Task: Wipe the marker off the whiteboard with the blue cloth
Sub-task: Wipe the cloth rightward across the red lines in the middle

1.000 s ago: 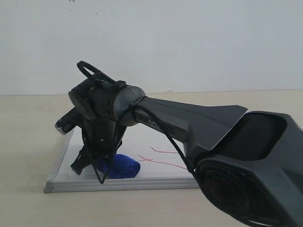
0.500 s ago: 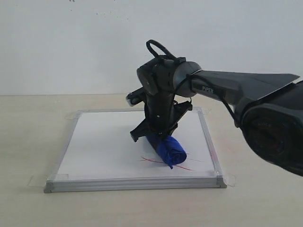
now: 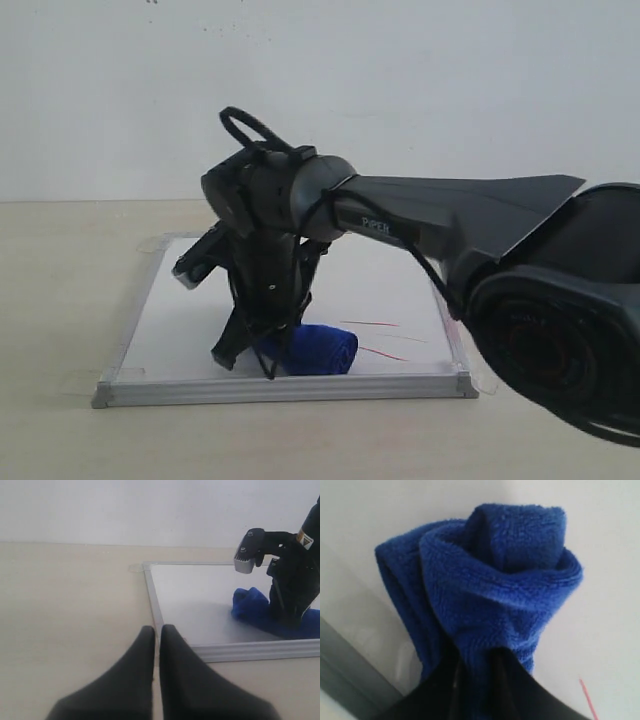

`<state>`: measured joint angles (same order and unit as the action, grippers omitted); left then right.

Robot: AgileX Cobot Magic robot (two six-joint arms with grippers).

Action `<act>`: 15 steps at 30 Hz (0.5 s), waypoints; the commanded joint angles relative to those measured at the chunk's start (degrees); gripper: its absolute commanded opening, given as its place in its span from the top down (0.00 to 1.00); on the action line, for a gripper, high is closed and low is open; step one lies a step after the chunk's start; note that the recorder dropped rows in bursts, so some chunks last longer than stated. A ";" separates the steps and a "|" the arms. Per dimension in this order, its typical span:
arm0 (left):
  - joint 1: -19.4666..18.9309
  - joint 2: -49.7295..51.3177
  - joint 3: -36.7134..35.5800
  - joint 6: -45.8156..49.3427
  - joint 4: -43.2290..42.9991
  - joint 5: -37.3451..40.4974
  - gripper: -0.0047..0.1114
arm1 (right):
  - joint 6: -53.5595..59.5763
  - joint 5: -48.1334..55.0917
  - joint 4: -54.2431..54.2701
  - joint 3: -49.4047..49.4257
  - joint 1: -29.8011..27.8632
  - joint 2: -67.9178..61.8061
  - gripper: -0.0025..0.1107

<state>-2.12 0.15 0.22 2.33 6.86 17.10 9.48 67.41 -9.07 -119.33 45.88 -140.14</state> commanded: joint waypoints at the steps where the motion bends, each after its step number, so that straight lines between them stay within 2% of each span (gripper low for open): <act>1: -0.16 -0.15 -0.22 0.28 -0.26 0.07 0.93 | 0.34 2.55 5.32 1.83 1.31 -2.18 0.98; 6: -0.16 -0.15 -0.22 0.28 -0.26 0.07 0.93 | -9.48 2.55 -8.26 2.06 -2.62 -2.18 0.98; 15: -0.16 -0.15 -0.22 0.28 -0.26 0.07 0.93 | -18.17 2.55 -7.76 5.00 -14.58 -1.64 0.98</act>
<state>-2.12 0.15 0.22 2.33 6.86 17.10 -6.33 67.12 -12.91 -117.58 35.45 -139.81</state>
